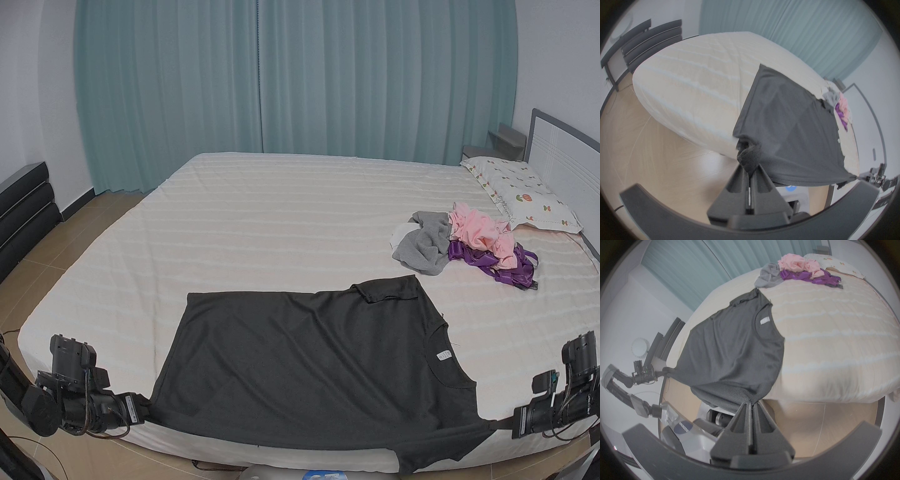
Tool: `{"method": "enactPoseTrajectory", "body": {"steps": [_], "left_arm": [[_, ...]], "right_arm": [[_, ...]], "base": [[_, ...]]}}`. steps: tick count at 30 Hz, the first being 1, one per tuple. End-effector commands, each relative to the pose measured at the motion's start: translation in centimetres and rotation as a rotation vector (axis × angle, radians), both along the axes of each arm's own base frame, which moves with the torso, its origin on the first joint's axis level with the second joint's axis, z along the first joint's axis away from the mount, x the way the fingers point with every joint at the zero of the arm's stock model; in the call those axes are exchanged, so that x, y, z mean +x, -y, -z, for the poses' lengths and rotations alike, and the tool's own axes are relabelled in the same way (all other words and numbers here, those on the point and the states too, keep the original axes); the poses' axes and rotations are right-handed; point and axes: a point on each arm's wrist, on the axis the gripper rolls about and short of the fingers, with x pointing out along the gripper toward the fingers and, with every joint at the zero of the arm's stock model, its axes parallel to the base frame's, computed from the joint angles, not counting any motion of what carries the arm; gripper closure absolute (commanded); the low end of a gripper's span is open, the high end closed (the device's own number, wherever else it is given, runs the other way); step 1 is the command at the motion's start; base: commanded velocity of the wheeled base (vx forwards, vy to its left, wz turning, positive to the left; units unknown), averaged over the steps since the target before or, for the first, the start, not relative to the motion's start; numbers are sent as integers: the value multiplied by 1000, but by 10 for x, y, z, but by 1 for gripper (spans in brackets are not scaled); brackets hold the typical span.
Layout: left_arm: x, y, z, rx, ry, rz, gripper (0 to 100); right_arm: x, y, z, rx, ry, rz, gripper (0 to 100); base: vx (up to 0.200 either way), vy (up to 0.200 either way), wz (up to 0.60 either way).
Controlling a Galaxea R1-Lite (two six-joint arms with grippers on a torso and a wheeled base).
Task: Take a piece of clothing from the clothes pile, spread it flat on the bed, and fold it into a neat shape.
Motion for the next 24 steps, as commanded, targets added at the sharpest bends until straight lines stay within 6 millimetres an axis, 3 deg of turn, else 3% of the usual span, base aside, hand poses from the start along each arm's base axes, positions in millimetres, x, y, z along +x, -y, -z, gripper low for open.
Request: {"method": "enactPoseTrajectory", "body": {"steps": [1,6,13,24], "left_arm": [[22,5,-13,-48,76,-37,100],[41,7,-26,-47,146,-93,100],[56,18,-28,-23,152,-74,100],[53,20,-29,12,119,-83,100]], "right_arm": [[27,5,-10,18,40,58,100],[44,5,-13,23,64,65,100],[61,4,-11,23,104,57,100],[61,1,-21,22,199,42,100]], "base": [[0,0,0],[0,0,0],[0,0,0],[0,0,0]]}}
